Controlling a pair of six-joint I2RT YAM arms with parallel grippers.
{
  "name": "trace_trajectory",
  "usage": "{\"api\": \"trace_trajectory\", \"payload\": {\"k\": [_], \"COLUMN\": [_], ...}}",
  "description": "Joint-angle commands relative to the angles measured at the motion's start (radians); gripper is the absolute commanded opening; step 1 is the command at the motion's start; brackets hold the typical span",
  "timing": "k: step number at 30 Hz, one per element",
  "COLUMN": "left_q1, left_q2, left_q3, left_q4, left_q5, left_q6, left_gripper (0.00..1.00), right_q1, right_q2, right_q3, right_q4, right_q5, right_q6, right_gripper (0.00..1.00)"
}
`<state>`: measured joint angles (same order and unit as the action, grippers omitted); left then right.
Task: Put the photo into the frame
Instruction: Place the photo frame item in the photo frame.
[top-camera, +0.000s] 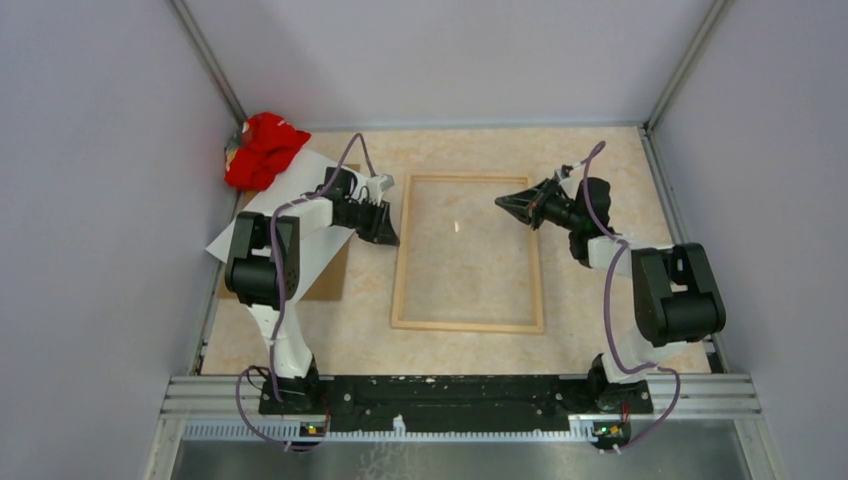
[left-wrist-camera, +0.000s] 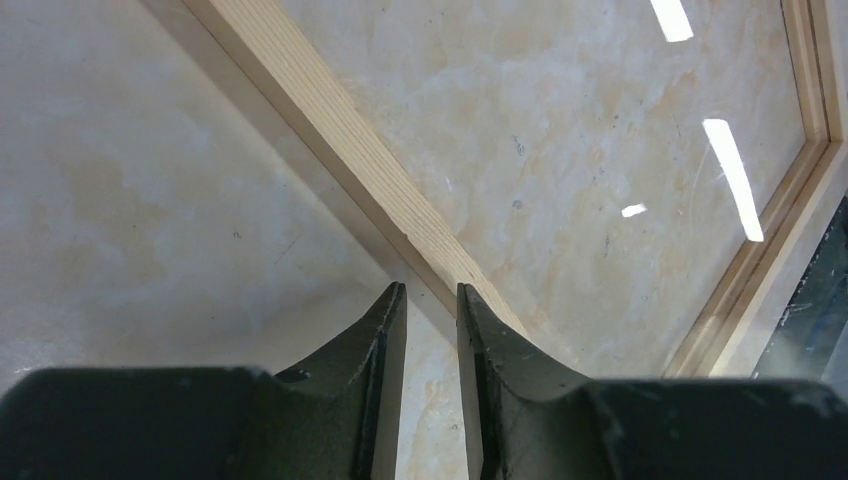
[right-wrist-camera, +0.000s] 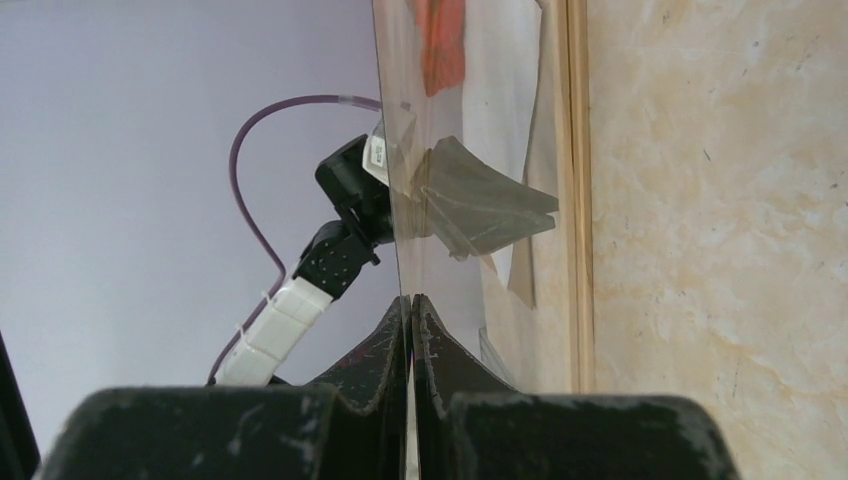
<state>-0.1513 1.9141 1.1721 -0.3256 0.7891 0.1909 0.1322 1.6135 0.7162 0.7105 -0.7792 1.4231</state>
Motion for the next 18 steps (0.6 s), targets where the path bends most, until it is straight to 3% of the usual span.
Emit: {"api": "trace_trajectory", "payload": {"k": [1,10,18], "left_q1": [0.001,-0.001,0.001], "left_q2": [-0.005,0.002,0.006], "left_q3": [-0.007,-0.023,-0.035], "left_q4": [0.022,0.036,0.042], "left_q5": [0.031,0.044,0.042], "left_q6": [0.019,0.024,0.019], "left_gripper": [0.30,0.17,0.17], "right_q1": [-0.001,0.003,0.009], "right_q2": [-0.003,-0.079,-0.138], "right_q3": [-0.005,0.050,0.077], "right_q4": [0.038,-0.079,-0.147], "right_q5": [0.004,0.047,0.076], "right_q6": [0.028,0.028,0.014], "right_gripper": [0.00,0.00,0.00]}}
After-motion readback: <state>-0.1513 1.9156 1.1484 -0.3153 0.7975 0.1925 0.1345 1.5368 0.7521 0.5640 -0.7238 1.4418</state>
